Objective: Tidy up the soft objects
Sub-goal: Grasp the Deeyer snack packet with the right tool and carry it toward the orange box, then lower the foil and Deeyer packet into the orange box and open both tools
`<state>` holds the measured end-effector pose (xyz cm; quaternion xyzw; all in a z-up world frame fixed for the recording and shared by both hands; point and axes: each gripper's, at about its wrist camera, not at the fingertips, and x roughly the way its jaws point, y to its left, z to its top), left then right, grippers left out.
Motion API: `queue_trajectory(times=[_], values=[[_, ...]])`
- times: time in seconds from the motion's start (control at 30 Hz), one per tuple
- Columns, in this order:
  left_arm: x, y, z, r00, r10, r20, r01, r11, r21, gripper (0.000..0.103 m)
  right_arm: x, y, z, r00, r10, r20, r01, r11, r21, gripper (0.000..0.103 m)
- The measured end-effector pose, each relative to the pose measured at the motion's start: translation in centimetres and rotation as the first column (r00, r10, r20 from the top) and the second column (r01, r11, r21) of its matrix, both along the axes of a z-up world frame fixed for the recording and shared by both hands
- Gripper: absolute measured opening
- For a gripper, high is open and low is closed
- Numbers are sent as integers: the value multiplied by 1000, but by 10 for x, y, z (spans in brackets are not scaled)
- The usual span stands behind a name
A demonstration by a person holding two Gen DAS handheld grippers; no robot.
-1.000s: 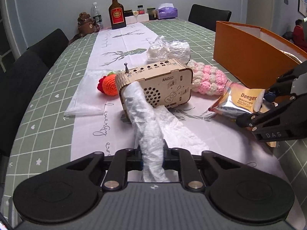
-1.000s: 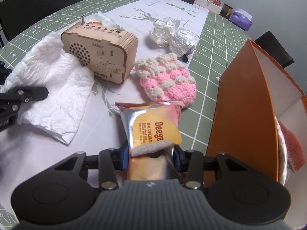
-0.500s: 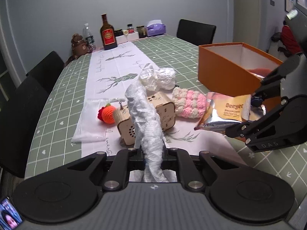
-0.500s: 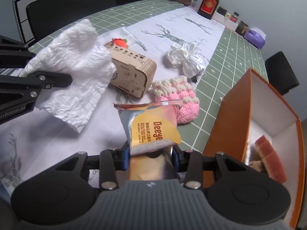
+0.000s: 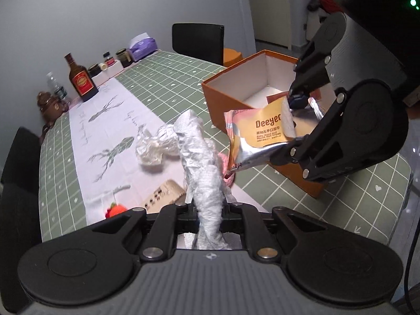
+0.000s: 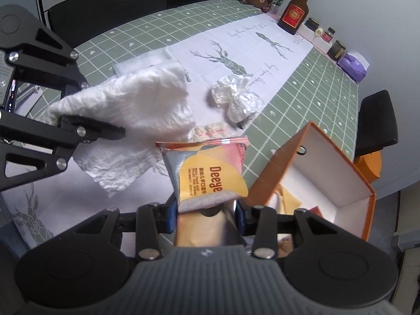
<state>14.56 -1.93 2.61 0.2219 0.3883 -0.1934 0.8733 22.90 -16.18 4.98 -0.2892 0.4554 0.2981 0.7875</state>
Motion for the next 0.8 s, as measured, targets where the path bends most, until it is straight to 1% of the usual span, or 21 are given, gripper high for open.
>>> queue_trajectory(times=[0.07, 0.27, 0.33, 0.43, 0.6, 0.8], values=[[10, -10, 4, 1000, -19, 5, 19, 999, 27, 11, 7, -7, 7, 1000, -10, 12, 10, 1000, -15, 41], [44, -40, 19, 996, -84, 19, 83, 996, 45, 11, 33, -32, 21, 998, -54, 33, 55, 997, -46, 41], [56, -51, 24, 995, -97, 33, 95, 994, 43, 11, 44, -41, 23, 996, -78, 36, 80, 995, -54, 41], [74, -67, 28, 993, -112, 34, 111, 994, 11, 11, 61, -56, 23, 992, -117, 36, 119, 991, -57, 41], [103, -94, 15, 991, -131, 13, 131, 991, -15, 11, 89, -84, 13, 982, -187, 18, 188, 980, -66, 41], [132, -118, -14, 987, -149, -59, 148, 989, -26, 11, 112, -103, -13, 974, -228, -14, 225, 968, -107, 41]])
